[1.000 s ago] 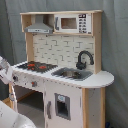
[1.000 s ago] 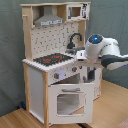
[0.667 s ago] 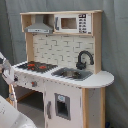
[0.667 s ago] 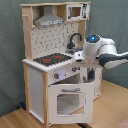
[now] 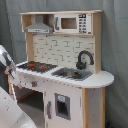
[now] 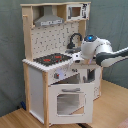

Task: Play with the kitchen

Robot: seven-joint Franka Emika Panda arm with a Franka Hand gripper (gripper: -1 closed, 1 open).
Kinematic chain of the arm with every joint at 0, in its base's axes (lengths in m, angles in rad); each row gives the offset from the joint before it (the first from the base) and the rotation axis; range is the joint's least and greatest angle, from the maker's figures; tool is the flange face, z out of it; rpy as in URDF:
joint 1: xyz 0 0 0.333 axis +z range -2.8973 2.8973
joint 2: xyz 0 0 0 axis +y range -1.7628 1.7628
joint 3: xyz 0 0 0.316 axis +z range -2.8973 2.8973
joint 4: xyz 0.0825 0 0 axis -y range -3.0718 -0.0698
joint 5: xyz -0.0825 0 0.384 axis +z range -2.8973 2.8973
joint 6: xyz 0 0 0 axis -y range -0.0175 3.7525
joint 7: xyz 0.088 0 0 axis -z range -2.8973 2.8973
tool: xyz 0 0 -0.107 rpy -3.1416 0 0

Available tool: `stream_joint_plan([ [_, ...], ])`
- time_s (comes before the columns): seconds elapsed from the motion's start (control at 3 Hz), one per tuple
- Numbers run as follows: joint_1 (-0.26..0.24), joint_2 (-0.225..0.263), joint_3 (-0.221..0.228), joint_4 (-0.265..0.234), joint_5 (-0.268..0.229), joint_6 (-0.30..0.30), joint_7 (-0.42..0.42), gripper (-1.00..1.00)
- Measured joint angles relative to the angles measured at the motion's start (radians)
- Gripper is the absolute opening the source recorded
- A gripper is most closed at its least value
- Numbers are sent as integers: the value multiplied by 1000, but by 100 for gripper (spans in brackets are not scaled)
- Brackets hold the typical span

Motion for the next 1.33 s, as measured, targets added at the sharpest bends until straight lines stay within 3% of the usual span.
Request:
stream_joint_plan([
  [0.67, -11, 130, 6, -61, 0, 122, -114, 100],
  [1.33, -37, 269, 7, -98, -2, 132, -203, 100],
])
